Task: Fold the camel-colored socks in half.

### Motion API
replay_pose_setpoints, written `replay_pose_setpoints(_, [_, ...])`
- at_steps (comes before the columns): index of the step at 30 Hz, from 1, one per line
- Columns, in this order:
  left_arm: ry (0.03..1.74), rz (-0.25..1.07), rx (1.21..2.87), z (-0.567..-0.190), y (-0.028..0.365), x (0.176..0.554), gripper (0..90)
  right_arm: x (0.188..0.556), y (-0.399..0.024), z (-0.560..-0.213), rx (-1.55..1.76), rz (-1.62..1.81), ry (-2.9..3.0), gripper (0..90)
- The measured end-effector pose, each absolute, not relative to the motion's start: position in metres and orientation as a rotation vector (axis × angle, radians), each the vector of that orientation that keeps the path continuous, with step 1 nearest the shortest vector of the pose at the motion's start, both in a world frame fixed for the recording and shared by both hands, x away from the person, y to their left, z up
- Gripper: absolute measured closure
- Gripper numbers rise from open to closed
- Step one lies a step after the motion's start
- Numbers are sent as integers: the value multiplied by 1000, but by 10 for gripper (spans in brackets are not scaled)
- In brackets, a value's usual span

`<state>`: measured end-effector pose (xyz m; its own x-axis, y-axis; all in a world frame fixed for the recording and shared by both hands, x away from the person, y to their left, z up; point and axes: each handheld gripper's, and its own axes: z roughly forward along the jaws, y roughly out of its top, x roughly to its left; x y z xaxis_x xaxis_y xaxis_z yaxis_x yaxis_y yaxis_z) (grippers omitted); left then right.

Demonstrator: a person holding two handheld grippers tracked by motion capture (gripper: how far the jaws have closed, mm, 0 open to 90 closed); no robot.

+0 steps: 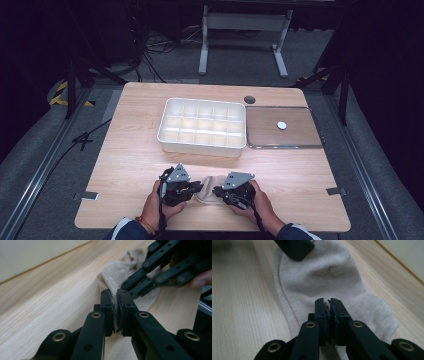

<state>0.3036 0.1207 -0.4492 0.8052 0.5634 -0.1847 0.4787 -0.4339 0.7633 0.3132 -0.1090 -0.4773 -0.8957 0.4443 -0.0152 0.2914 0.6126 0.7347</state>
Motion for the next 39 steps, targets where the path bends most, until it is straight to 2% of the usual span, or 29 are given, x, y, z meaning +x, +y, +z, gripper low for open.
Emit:
replay_pose_setpoints(12, [715,129,2073,-444,110,302,845,319,-100,-477,616,1147,2644,836])
replay_pose_setpoints(16, [729,138,2077,-445,114,304,844,320,-102,-476,624,1149,2627,715])
replay_pose_setpoints(25, [740,151,2086,-445,119,305,843,324,-154,-451,666,1179,2538,672])
replay_pose_setpoints(30, [746,156,2082,-445,118,306,842,324,-181,-453,732,1135,2534,648])
replay_pose_setpoints(39, [729,174,2080,-444,113,305,842,327,-175,-471,754,1055,2609,659])
